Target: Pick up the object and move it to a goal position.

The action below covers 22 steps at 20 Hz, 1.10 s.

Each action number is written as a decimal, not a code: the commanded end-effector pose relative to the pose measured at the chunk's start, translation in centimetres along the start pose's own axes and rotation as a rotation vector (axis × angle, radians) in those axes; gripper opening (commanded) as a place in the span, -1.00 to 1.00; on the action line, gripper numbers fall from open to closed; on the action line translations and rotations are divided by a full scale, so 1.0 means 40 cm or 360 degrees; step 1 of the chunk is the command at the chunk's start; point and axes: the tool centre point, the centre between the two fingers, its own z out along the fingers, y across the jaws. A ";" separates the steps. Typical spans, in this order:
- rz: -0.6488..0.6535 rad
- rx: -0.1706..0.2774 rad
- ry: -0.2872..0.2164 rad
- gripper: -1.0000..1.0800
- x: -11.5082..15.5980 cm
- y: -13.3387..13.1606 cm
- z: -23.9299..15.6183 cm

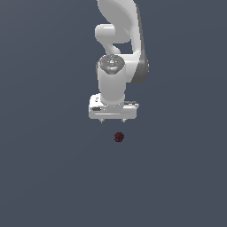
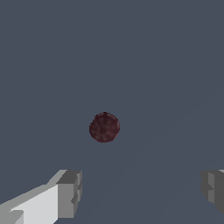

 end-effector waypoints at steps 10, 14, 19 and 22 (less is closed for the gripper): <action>0.0021 -0.0044 0.0012 0.92 0.012 0.017 -0.012; 0.0021 -0.0045 0.0012 0.92 0.012 0.017 -0.012; 0.0054 -0.0042 0.0014 0.92 0.014 0.013 -0.003; 0.0099 -0.0038 0.0017 0.92 0.016 0.007 0.008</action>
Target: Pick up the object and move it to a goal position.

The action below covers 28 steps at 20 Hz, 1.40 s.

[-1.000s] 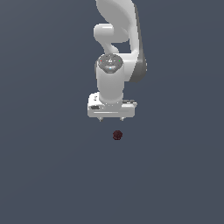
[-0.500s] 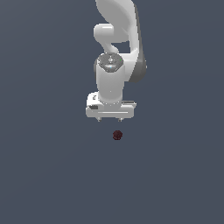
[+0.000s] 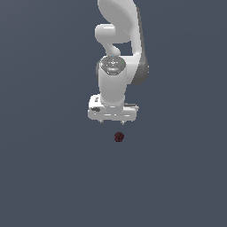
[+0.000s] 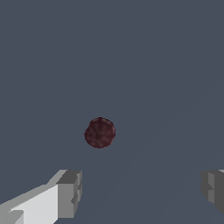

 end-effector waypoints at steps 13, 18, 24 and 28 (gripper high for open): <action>0.0422 0.0029 0.0015 0.92 0.013 -0.056 0.109; 0.0595 0.0036 0.0020 0.92 0.015 -0.076 0.153; 0.0735 0.0041 0.0025 0.92 0.016 -0.091 0.188; 0.0785 0.0042 0.0027 0.92 0.016 -0.097 0.201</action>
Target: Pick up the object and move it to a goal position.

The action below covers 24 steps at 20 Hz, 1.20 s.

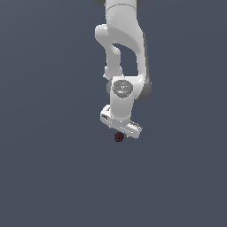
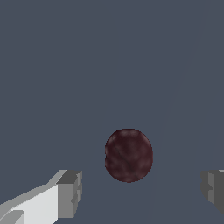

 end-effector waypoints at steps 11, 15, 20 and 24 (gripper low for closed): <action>0.0033 0.0001 0.0002 0.92 -0.002 -0.002 0.042; 0.0036 0.0001 0.0002 0.92 -0.004 -0.001 0.096; 0.0037 0.0001 0.0002 0.92 -0.003 -0.002 0.132; 0.0037 0.0001 0.0002 -1.00 -0.002 -0.003 0.134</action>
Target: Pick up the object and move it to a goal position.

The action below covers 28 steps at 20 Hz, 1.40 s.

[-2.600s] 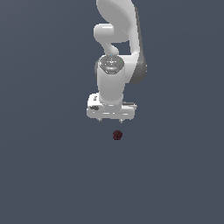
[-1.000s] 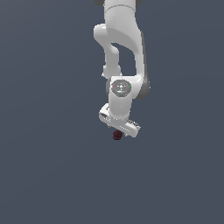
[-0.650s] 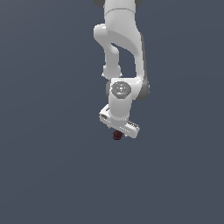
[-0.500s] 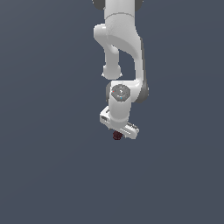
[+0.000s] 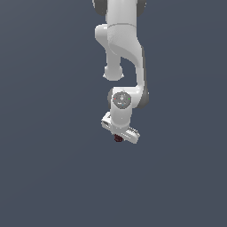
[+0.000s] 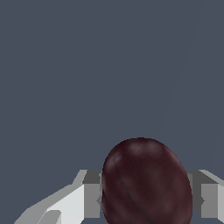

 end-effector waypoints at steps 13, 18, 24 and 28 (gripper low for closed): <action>0.0000 0.0001 0.0001 -1.00 -0.001 0.002 -0.009; 0.0000 0.0001 0.0001 -1.00 -0.008 0.015 -0.048; 0.0001 0.0002 0.0000 -1.00 -0.023 0.044 -0.135; 0.0001 0.0002 0.0000 -1.00 -0.036 0.070 -0.216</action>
